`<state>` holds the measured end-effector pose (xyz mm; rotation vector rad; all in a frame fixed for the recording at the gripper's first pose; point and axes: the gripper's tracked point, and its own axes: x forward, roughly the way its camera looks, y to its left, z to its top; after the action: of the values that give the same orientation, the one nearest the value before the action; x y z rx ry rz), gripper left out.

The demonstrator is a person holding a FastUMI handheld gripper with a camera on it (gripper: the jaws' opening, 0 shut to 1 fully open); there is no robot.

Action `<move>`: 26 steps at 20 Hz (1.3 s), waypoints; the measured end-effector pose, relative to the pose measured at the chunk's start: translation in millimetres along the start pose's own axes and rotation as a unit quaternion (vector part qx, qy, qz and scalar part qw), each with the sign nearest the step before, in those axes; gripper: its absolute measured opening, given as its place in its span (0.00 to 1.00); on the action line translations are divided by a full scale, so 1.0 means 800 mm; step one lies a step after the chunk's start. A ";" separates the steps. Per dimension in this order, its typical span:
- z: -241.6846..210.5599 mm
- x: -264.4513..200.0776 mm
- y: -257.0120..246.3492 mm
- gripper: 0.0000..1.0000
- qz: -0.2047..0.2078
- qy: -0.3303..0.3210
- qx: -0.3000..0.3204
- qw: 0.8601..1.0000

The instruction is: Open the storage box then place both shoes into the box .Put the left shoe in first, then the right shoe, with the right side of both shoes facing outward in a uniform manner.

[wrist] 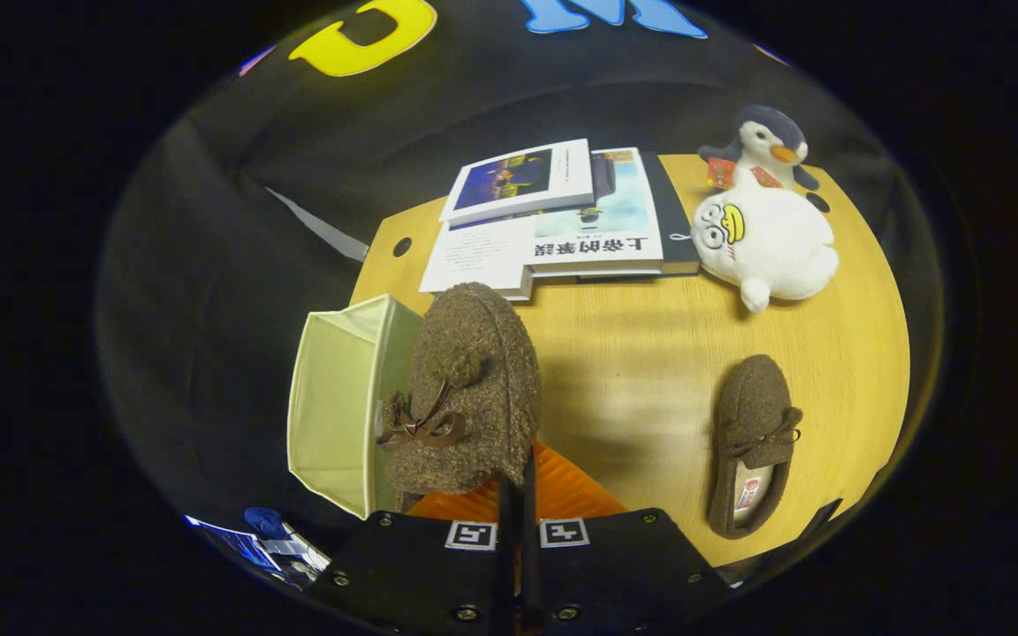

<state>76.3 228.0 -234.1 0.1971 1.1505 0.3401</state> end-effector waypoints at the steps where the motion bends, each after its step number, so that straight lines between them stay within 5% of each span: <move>1: 0.003 -0.004 0.015 0.04 0.005 0.001 -0.010 1.000; 13: 0.013 0.048 0.204 0.03 0.073 0.038 -0.105 0.991; 26: -0.008 0.146 0.243 0.04 0.029 0.087 -0.137 0.986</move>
<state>82.0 451.3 -273.8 -0.0417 1.2577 0.5702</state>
